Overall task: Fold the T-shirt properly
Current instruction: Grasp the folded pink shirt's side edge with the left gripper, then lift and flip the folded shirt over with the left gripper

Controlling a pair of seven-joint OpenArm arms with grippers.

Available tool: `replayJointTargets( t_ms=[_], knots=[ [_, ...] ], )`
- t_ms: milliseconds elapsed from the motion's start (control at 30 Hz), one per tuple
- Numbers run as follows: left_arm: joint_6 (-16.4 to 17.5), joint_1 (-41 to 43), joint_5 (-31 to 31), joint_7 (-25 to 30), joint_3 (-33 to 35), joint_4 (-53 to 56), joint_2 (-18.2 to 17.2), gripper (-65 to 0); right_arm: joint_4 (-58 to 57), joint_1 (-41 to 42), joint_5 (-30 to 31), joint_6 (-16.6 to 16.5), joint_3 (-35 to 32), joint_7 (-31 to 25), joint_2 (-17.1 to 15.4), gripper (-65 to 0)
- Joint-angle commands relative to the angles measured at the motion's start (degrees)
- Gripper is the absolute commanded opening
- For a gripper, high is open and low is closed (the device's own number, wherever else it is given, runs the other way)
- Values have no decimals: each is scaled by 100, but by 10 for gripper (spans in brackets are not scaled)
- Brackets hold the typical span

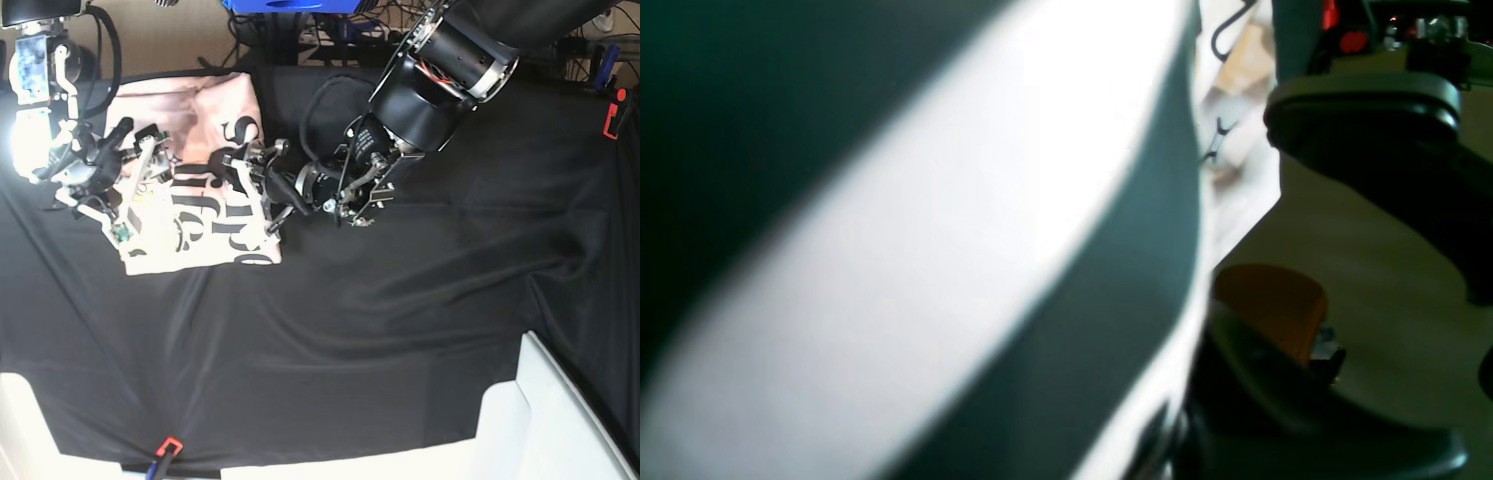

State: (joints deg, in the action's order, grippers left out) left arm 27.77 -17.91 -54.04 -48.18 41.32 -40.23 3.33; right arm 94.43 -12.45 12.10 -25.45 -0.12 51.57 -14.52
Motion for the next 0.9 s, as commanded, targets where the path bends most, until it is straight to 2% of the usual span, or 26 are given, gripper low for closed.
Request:
replayJointTargets(
  t_ms=[0, 133, 233, 300, 367, 467, 533, 867],
  knots=[
    [14, -24, 72, -179, 39, -61, 67, -650, 108, 54, 52, 18, 25, -80, -55, -170],
    [14, -42, 72, -197, 4, -166, 67, -650, 91, 45, 52, 18, 25, -80, -55, -170],
    [5, -42, 37, -232, -22, -913, 23, -650, 73, 45, 52, 18, 25, -80, -64, -170],
    [-56, -42, 28, -487, -31, -1423, -39, -650, 73, 45, 52, 18, 25, -80, -73, -170],
    [-329, -42, 28, -795, -84, -1837, -48, -650, 73, 45, 52, 18, 25, -80, -82, -170],
    [-874, 20, 28, -1076, -506, -2355, -39, -650, 73, 1, 52, 18, 25, -80, -90, -170],
    [-1120, 20, 28, -1208, -752, -2672, -56, -650, 82, -17, 52, 18, 25, -89, -90, -170],
    [-1173, -182, 46, -2316, -1851, -3507, -74, -650, 73, -17, 52, 18, 25, -89, -90, -170]
  ],
)
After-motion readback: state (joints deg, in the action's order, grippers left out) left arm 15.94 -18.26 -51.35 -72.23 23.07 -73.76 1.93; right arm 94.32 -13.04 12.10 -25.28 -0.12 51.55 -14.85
